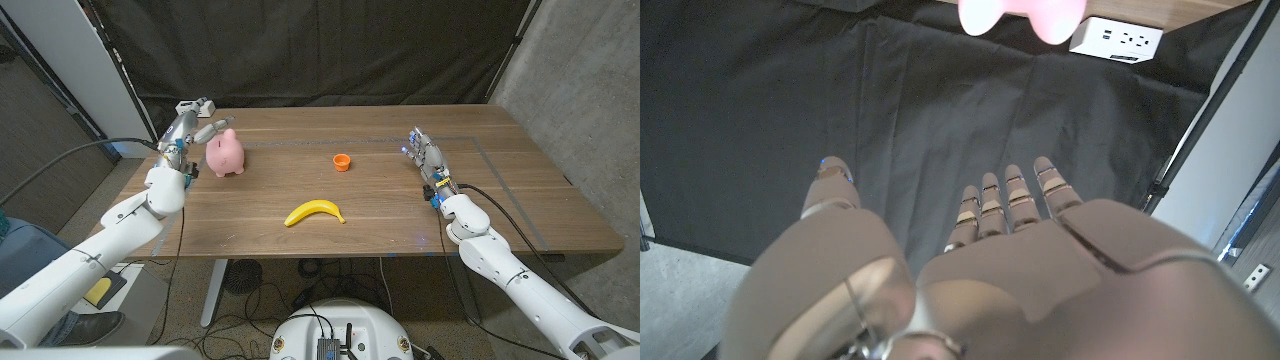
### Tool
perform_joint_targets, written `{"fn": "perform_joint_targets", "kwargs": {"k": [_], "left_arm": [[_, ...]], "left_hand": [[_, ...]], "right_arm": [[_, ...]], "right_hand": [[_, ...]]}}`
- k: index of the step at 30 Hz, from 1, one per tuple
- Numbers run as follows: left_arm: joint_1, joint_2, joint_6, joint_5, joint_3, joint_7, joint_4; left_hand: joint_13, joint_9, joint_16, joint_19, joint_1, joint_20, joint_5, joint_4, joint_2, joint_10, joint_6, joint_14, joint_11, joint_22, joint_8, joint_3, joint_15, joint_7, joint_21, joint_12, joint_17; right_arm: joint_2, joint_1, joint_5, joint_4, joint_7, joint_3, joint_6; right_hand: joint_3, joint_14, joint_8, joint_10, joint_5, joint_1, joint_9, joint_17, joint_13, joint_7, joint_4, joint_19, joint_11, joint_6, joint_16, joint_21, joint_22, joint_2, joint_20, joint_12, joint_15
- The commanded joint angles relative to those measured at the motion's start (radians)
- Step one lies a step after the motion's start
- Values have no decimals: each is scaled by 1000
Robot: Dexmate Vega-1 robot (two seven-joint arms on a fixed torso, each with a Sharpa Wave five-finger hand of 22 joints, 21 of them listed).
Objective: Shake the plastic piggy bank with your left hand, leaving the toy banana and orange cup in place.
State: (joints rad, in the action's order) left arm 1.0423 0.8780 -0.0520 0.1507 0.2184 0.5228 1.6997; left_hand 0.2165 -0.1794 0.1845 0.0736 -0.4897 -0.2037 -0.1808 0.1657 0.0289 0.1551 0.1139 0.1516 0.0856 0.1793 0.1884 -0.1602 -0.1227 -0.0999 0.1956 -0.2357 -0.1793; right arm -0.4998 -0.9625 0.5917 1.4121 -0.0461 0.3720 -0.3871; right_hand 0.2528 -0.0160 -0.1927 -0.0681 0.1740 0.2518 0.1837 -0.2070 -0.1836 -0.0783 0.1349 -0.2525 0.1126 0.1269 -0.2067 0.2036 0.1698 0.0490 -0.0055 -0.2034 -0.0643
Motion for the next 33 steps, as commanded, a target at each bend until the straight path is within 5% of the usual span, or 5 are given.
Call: {"fn": "perform_joint_targets", "kwargs": {"k": [1,19,33], "left_arm": [[24,63,-63,5,-24,-17,45],[-37,106,-129,-4,13,-99,24],[-104,93,-174,-43,63,-141,-53]], "left_hand": [[2,-5,6,4,-2,-7,6,0,-13,-1,-1,7,-2,3,3,6,5,-1,0,-1,-3],[5,-6,15,18,-9,-7,5,-4,-28,-4,-1,32,6,4,4,8,-10,2,6,-1,-4],[9,-6,10,40,-6,-13,5,-11,-40,-27,-23,17,-9,8,-2,12,-16,27,16,7,-6]], "right_arm": [[11,5,-13,-12,-6,1,-30],[21,16,-2,-38,4,6,-23],[21,16,-1,-40,1,7,-18]], "right_hand": [[1,7,-3,2,3,13,3,-2,-5,-3,5,-8,3,11,-8,3,2,0,-3,-3,-5],[0,2,-2,4,4,14,3,-2,-5,-3,5,-1,8,10,-4,-2,2,0,4,-1,-11],[-1,0,-2,4,4,14,4,-3,-5,-3,4,1,10,12,-3,-4,2,1,7,-1,-13]]}}
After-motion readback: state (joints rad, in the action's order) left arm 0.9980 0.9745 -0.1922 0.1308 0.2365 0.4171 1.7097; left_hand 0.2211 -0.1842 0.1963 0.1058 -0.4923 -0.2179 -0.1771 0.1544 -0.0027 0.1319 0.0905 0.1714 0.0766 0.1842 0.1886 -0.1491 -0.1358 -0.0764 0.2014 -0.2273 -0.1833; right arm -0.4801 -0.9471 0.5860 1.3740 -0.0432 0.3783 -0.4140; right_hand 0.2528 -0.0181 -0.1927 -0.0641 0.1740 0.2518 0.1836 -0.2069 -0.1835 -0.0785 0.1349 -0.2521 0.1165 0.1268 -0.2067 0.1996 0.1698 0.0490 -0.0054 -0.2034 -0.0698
